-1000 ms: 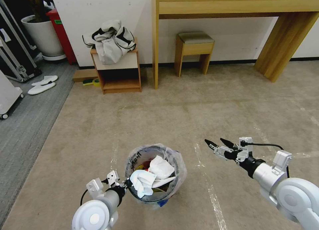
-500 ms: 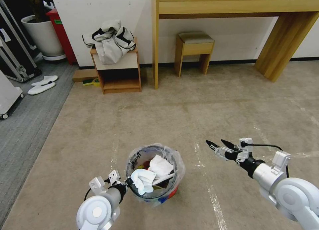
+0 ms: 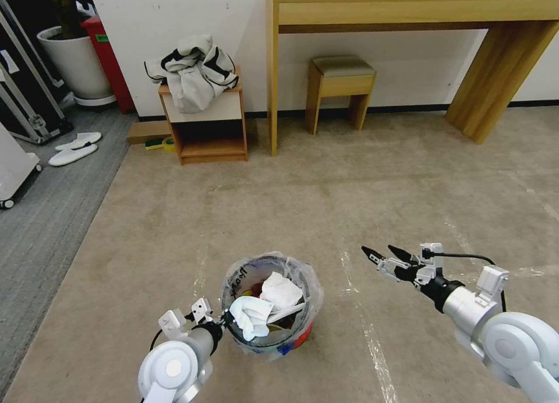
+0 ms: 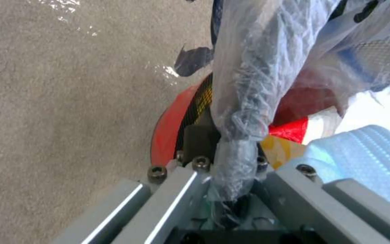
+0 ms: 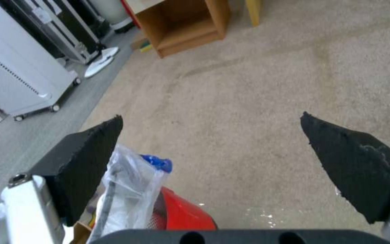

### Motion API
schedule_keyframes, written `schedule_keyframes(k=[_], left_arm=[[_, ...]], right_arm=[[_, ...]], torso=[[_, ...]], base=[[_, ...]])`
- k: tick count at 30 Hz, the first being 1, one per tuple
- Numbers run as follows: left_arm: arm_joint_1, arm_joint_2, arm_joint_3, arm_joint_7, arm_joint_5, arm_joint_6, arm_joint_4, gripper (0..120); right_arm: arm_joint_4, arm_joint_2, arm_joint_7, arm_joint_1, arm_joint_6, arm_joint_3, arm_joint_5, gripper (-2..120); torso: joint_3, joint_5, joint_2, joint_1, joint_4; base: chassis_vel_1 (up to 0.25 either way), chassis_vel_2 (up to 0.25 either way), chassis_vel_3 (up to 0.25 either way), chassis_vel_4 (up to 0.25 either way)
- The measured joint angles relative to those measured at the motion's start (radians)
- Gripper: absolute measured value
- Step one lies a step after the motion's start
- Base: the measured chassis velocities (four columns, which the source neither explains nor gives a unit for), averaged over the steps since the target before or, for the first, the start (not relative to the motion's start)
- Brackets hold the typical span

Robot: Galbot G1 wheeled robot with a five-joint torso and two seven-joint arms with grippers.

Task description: Pick up the trash bin and place the garbage on the floor into it.

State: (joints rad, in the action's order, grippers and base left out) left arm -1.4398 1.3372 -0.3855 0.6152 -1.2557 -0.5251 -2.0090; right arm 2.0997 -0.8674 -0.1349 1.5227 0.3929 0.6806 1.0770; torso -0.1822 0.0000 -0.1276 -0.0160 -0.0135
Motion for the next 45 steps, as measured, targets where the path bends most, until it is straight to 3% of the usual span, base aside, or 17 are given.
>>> schedule_keyframes(k=[22, 31, 38, 40, 45], left_arm=[[0.046, 0.029, 0.008, -0.008, 0.016, 0.005, 0.077, 4], [0.059, 0.033, 0.010, -0.014, 0.015, 0.006, 0.092, 39], [0.065, 0.032, 0.013, -0.016, 0.016, 0.006, 0.095, 53], [0.065, 0.031, 0.014, -0.020, 0.017, 0.006, 0.095, 65], [0.063, 0.029, 0.013, -0.023, 0.019, 0.007, 0.095, 81]], right_arm=[[-0.040, -0.004, -0.019, -0.008, -0.011, -0.009, -0.010, 100], [-0.055, -0.002, -0.028, -0.008, -0.017, -0.011, -0.017, 100], [-0.057, -0.003, -0.032, -0.005, -0.019, -0.011, -0.022, 100], [-0.061, -0.004, -0.035, -0.004, -0.020, -0.012, -0.026, 100], [-0.063, -0.003, -0.037, -0.004, -0.021, -0.013, -0.029, 100]], torso=[[0.000, 0.0000, 0.000, 0.000, 0.0000], [0.000, 0.0000, 0.000, 0.000, 0.0000], [0.000, 0.0000, 0.000, 0.000, 0.0000], [0.000, 0.0000, 0.000, 0.000, 0.0000], [0.000, 0.0000, 0.000, 0.000, 0.0000]], base=[[0.000, 0.000, 0.000, 0.000], [0.000, 0.000, 0.000, 0.000], [0.000, 0.000, 0.000, 0.000], [0.000, 0.000, 0.000, 0.000], [0.000, 0.000, 0.000, 0.000]])
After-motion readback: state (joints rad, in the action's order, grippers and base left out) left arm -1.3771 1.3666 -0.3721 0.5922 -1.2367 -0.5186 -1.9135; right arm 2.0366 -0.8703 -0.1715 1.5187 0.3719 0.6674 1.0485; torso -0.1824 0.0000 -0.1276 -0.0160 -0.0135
